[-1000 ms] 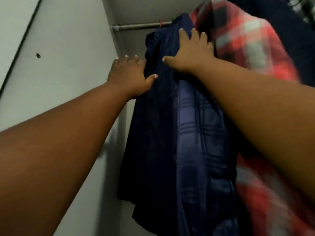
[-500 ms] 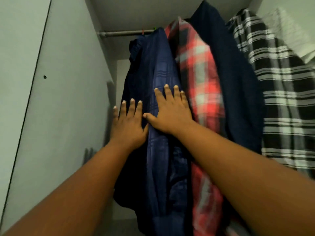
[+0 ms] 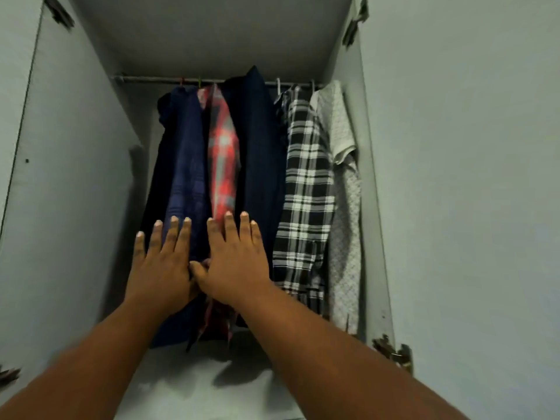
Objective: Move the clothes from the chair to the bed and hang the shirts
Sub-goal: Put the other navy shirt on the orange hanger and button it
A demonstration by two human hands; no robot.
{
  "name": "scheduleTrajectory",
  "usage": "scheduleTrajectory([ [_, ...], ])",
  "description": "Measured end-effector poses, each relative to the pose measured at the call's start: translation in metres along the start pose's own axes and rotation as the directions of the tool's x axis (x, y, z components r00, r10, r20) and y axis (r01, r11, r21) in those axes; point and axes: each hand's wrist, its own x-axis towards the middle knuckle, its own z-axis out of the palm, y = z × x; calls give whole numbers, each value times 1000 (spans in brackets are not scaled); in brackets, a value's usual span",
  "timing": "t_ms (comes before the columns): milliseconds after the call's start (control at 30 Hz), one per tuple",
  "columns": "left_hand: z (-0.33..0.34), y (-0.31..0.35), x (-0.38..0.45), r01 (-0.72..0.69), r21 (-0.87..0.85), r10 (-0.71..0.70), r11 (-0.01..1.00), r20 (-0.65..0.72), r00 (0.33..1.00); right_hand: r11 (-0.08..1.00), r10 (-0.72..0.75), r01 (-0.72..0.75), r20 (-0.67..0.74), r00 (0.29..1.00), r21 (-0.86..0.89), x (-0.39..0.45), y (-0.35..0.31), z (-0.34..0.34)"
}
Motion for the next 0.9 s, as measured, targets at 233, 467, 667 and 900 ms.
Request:
scheduleTrajectory([
  [233,-79,68,-5,-58,-93,55,994,-34,998,990,140,-140,-9,990,8,-53,16,-92],
  [467,-151,123,-32,-124,-259,107,958,-78,991,970,243,-243,4,970,-24,-99,13,-171],
  [667,-188,171,-43,-200,-301,177,932,-102,979,936,323,-318,10,946,-149,-147,15,-237],
  [900,-233,282,-44,-362,-374,289,854,-237,928,888,382,-388,-74,921,-246,-210,75,-316],
])
